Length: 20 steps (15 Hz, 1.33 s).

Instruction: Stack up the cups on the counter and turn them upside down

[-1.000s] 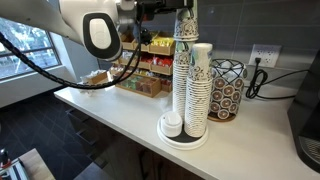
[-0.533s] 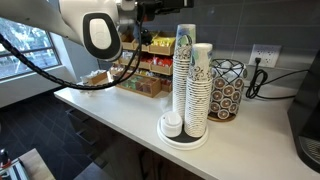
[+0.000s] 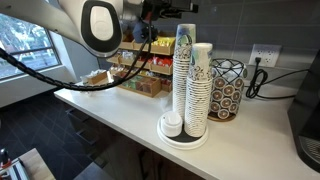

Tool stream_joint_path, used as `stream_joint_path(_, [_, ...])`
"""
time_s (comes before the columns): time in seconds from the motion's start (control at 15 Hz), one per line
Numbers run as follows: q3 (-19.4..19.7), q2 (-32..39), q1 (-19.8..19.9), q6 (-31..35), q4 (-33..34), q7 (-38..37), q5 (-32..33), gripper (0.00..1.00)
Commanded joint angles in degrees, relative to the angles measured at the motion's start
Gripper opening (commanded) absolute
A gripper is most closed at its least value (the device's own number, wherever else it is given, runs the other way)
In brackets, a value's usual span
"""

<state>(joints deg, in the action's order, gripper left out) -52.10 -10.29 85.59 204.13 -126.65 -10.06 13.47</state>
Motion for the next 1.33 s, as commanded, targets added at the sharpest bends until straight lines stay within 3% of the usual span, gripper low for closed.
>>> stream_joint_path(0.0, [12.16,3.68,-11.18,-3.82,2.90,-11.06,15.77,1.00])
stream_joint_path(0.2, [20.21,2.48,-17.01,-2.70,2.35,-23.87,29.77,1.00])
stream_joint_path(0.47, [29.41,-0.58,-21.95,0.63,0.71,-41.38,48.66,1.00])
stream_joint_path(0.8, [37.04,-5.30,-21.43,8.24,2.77,-62.23,70.70,1.00])
stream_joint_path(1.07, [40.03,-7.46,-20.27,14.94,7.12,-70.73,76.78,1.00])
stream_joint_path(1.27, [40.36,-8.47,-18.70,17.69,10.99,-81.63,87.18,1.00])
